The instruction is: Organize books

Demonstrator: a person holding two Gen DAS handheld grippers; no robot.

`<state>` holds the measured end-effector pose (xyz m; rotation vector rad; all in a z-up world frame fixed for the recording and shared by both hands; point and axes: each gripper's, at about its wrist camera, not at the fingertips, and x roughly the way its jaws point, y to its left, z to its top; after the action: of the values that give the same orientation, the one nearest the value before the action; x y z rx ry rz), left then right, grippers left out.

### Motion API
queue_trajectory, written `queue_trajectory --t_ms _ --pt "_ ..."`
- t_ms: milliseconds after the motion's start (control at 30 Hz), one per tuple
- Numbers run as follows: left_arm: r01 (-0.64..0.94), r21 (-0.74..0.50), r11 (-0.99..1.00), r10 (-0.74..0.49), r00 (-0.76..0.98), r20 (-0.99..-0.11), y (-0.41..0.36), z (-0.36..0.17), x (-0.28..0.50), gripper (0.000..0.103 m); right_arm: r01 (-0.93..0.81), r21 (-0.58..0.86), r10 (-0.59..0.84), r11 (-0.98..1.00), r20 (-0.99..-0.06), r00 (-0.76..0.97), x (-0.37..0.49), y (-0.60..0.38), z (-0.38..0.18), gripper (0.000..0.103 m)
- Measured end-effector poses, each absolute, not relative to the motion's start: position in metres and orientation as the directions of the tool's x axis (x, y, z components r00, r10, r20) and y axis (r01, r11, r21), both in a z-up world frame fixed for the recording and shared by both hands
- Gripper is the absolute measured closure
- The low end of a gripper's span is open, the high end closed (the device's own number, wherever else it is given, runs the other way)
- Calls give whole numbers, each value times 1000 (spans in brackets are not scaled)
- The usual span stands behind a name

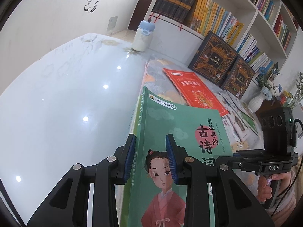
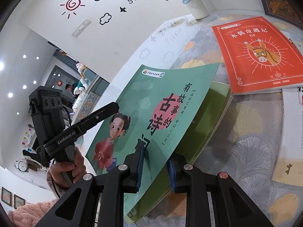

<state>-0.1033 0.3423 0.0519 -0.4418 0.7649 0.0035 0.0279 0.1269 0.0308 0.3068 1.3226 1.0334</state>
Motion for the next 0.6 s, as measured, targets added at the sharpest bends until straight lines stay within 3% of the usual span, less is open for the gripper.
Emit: queue_trajectory --t_ms 533,600 --pt "-175 -343 923 -113 729 -675 342 47 -98 71 -448 681 730 580 -678 -87 22 123 34 80" --pt "-177 -329 928 -103 726 -680 340 47 -98 67 -446 681 729 581 -679 -86 22 122 34 78"
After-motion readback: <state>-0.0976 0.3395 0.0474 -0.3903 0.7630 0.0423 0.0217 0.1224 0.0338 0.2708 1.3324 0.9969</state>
